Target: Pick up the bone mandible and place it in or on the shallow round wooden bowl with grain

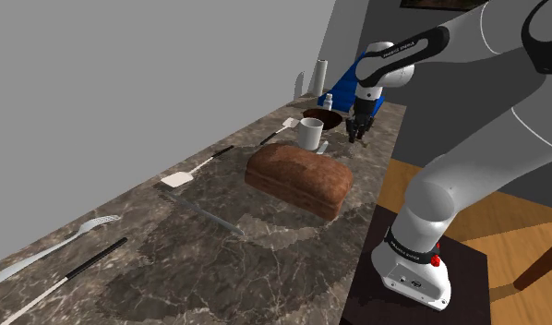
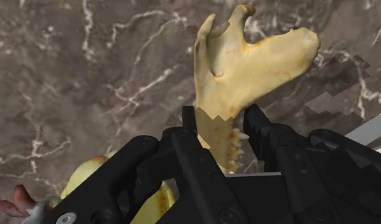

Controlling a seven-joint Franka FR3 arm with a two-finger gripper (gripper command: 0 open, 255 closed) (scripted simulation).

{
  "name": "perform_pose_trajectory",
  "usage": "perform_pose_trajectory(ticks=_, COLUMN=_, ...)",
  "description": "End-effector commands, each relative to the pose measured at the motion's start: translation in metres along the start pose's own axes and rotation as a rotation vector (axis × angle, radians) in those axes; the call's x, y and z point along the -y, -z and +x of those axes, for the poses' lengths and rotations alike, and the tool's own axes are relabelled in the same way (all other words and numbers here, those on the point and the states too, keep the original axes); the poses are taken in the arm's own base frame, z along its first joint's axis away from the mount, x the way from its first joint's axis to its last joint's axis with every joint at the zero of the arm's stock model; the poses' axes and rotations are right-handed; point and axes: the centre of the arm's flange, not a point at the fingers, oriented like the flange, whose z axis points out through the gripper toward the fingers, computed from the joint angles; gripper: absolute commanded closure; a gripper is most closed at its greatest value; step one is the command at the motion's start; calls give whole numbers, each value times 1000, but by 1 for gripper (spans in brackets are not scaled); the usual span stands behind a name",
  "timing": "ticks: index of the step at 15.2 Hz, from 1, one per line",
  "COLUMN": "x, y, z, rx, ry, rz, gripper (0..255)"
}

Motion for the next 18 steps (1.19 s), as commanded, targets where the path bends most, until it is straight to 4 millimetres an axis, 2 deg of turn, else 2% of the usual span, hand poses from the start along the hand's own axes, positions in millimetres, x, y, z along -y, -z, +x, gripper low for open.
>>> perform_pose_trajectory(ticks=1, x=1, y=10, z=0, rx=0, ry=0, rz=0, gripper=255)
perform_pose_trajectory(ticks=17, x=6, y=91, z=-6, rx=0, ry=0, rz=0, gripper=255)
perform_pose_trajectory(ticks=18, x=4, y=93, z=7, rx=0, ry=0, rz=0, gripper=255)
